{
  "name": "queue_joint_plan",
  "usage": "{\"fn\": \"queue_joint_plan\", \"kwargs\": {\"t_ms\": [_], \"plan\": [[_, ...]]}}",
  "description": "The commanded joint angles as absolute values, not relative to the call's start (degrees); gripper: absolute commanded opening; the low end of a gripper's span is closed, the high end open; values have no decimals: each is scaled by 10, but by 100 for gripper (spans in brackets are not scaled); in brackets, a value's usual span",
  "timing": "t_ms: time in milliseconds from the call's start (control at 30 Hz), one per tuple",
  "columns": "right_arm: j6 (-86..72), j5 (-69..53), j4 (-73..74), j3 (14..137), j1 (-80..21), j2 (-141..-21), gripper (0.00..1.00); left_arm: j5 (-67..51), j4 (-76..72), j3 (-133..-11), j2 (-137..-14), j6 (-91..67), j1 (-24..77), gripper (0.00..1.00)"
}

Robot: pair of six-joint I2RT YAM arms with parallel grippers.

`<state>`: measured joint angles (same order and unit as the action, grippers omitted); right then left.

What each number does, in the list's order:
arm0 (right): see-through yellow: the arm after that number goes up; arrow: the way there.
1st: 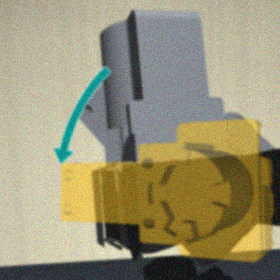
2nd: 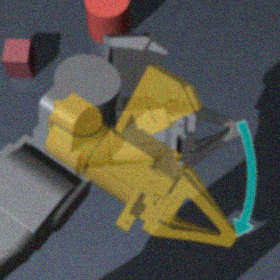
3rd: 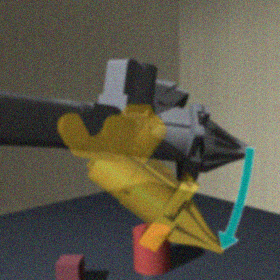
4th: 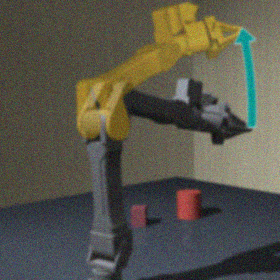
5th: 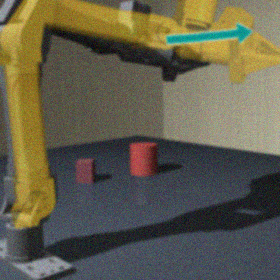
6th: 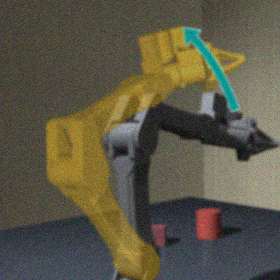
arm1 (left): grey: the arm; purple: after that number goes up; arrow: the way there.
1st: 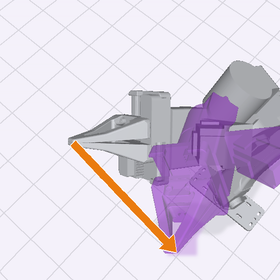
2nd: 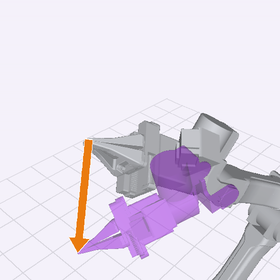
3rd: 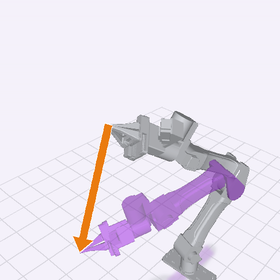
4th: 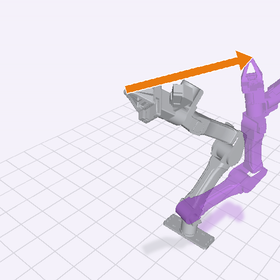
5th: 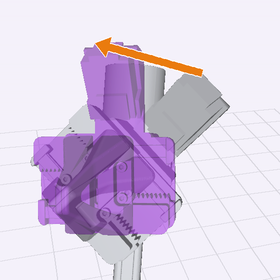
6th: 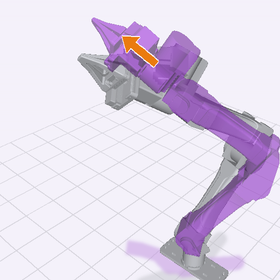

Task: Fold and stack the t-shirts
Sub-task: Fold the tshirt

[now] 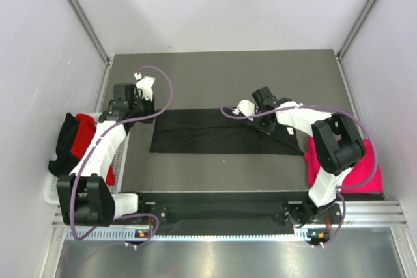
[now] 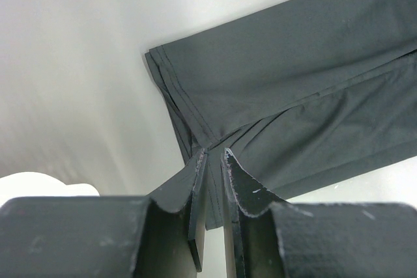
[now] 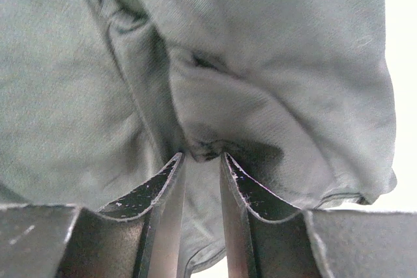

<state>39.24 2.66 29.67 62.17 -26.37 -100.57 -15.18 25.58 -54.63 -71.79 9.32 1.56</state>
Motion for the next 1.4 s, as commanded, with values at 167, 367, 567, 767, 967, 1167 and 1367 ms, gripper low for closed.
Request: {"fn": "queue_joint_plan", "kwargs": {"t_ms": [167, 367, 567, 767, 967, 1167, 1367], "plan": [[385, 7, 285, 678, -259, -1027, 25, -149, 227, -541, -715, 96, 16, 19], [382, 2, 299, 687, -260, -1030, 4, -149, 227, -541, -715, 96, 16, 19], [381, -18, 336, 686, -261, -972, 0, -150, 228, -547, -716, 94, 16, 19], [367, -45, 387, 702, -265, -908, 0, -151, 224, -541, -708, 96, 16, 19], [352, -60, 421, 708, -272, -904, 1, -152, 229, -542, -701, 96, 16, 19], [345, -70, 429, 699, -286, -890, 2, -150, 228, -537, -694, 98, 16, 19], [340, -86, 447, 703, -293, -882, 3, -150, 227, -541, -701, 98, 16, 19]]}}
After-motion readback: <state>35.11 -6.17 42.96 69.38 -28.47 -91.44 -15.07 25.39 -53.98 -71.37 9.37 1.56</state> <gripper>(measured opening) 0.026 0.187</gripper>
